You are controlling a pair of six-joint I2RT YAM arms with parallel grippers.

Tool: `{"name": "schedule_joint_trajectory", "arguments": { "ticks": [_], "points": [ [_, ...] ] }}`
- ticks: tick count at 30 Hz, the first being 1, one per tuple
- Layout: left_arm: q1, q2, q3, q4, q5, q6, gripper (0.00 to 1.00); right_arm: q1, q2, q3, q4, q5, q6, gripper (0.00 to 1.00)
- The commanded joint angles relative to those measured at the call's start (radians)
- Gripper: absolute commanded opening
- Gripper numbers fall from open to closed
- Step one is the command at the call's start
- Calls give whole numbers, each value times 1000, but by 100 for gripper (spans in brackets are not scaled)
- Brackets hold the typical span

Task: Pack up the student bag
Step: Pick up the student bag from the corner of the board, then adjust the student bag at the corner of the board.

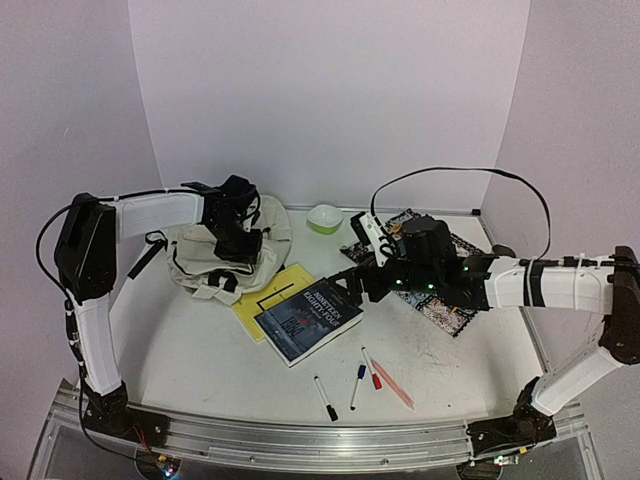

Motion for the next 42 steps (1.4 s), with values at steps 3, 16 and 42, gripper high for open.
{"name": "schedule_joint_trajectory", "arguments": {
  "ticks": [3,16,42],
  "points": [
    [-8,-123,-59,300,248,-251,0,7,-8,3,71,-36,68,98],
    [-8,-354,-103,275,33,-267,0,18,126,115,99,-65,180,98],
    [-33,-508,-260,252,92,-347,0,95,550,521,262,-198,455,88]
  ]
}}
